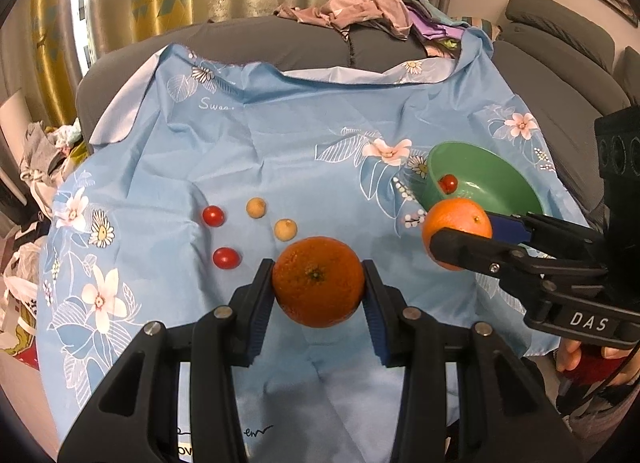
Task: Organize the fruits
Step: 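Carry both oranges toward the green bowl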
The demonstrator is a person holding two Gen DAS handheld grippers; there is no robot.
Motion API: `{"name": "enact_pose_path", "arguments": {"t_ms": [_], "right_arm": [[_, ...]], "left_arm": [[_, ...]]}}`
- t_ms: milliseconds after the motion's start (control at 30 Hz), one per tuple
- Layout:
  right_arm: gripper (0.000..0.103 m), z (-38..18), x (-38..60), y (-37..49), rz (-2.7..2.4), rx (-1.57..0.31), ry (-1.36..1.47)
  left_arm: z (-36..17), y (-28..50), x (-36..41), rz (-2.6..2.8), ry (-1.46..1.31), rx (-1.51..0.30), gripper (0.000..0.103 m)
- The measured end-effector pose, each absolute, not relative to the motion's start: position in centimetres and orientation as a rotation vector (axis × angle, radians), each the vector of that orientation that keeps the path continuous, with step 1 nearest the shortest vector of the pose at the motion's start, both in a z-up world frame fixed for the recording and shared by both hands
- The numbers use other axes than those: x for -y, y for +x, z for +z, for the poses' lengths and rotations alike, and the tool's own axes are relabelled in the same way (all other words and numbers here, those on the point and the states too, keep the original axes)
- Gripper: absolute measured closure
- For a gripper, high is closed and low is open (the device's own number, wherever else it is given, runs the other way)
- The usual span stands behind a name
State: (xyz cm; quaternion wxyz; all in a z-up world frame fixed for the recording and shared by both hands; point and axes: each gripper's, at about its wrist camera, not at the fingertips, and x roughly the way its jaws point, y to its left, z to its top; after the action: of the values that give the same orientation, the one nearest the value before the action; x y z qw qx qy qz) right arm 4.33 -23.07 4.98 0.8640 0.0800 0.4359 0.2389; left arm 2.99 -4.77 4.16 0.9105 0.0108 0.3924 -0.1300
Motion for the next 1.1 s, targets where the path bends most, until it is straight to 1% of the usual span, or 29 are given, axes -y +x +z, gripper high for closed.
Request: {"name": "enact_pose_path", "arguments": {"t_ms": [600, 1100], "right_arm": [[0.055, 5.3, 27.2, 4.1, 0.451, -0.86, 0.241], [0.055, 4.8, 32.7, 3.9, 0.342, -0.838, 0.313]], "left_arm": [[5.1, 4.1, 9.3, -0.325, 0.106, -0.8, 0.061], [4.6, 6.4, 15.8, -0.434, 0.195, -0.815, 0.061]]}}
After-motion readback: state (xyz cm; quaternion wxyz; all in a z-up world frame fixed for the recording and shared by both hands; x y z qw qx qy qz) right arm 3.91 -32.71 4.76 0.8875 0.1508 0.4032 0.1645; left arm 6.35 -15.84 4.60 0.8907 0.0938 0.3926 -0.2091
